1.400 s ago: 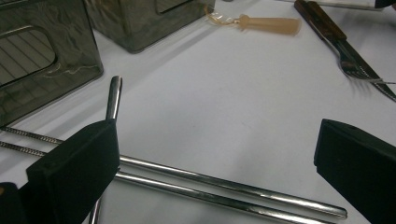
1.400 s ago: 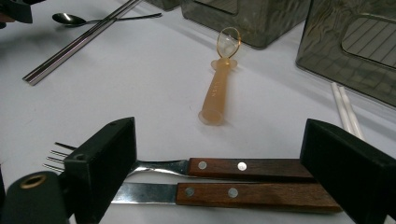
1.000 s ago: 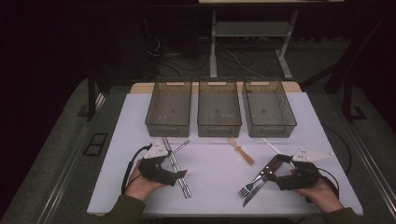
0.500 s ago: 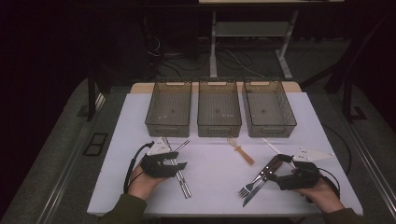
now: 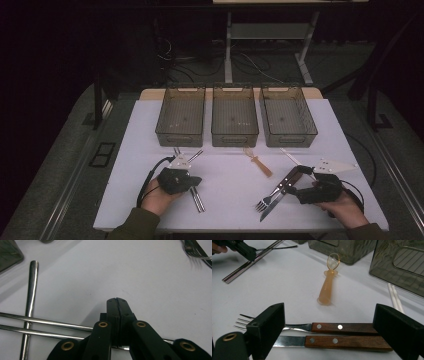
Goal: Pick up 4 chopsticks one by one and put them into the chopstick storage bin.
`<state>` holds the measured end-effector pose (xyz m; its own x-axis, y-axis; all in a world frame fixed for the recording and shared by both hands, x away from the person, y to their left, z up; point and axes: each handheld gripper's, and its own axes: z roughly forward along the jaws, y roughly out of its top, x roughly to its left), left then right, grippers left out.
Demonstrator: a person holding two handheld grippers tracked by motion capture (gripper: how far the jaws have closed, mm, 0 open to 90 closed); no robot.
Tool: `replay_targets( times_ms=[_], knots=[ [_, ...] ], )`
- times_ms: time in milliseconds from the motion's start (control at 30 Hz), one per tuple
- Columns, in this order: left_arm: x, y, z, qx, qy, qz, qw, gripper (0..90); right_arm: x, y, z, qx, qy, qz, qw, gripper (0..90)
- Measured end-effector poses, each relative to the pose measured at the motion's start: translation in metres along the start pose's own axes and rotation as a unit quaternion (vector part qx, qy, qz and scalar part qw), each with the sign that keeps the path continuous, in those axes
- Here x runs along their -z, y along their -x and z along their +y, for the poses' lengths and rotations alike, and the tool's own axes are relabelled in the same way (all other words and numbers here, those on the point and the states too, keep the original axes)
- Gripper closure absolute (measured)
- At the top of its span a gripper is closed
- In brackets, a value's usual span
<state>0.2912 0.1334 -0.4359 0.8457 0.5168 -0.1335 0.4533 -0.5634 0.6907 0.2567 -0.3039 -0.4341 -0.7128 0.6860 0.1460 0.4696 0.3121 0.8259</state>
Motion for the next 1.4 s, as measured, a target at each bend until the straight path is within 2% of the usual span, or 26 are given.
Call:
replay_targets(
  times_ms=[267,900,967,1000,1033,1133,1167,1233,1267,1300,1333,1400],
  knots=[
    [-0.002,0.001,-0.002,0.001,-0.023,-0.009,0.9997,89.0,0.0,0.0,0.0,0.001,0.0,-0.003,1.0,10.7],
    [0.005,0.002,-0.01,0.011,-0.042,-0.012,0.999,88.7,0.001,0.001,-0.001,0.005,-0.003,-0.006,1.0,10.7],
    [0.011,0.0,-0.008,0.014,-0.026,-0.004,0.9996,87.9,0.001,0.001,-0.001,0.005,-0.003,-0.006,1.0,10.8],
    [0.011,0.0,-0.008,0.014,-0.026,-0.004,0.9996,87.9,0.001,0.001,-0.001,0.005,-0.003,-0.006,1.0,10.7],
    [0.017,-0.005,-0.006,0.017,-0.013,0.012,0.9997,87.9,0.001,0.001,-0.001,0.005,-0.003,-0.006,1.0,10.8],
    [0.028,-0.015,-0.004,0.028,0.0,0.047,0.9985,88.4,0.0,0.001,-0.001,0.004,-0.005,-0.006,1.0,10.7],
    [0.028,-0.015,-0.004,0.028,0.0,0.047,0.9985,88.8,0.0,0.001,-0.001,0.005,-0.006,-0.006,1.0,10.8],
    [0.035,-0.029,-0.002,0.044,0.006,0.077,0.9961,88.9,-0.001,0.001,-0.001,0.006,-0.006,-0.005,0.9999,10.7],
    [0.035,-0.029,-0.002,0.044,0.006,0.077,0.9961,88.9,-0.001,0.001,-0.001,0.006,-0.006,-0.005,0.9999,10.7],
    [0.038,-0.039,-0.001,0.054,0.004,0.099,0.9936,89.0,-0.001,0.001,-0.001,0.006,-0.006,-0.006,0.9999,10.8],
    [0.038,-0.039,-0.001,0.054,0.004,0.099,0.9936,89.0,-0.001,0.001,-0.001,0.006,-0.006,-0.006,0.9999,10.7],
    [0.039,-0.046,-0.002,0.062,0.0,0.114,0.9916,89.0,-0.001,0.001,-0.001,0.004,-0.007,-0.007,0.9999,10.7]
  ],
)
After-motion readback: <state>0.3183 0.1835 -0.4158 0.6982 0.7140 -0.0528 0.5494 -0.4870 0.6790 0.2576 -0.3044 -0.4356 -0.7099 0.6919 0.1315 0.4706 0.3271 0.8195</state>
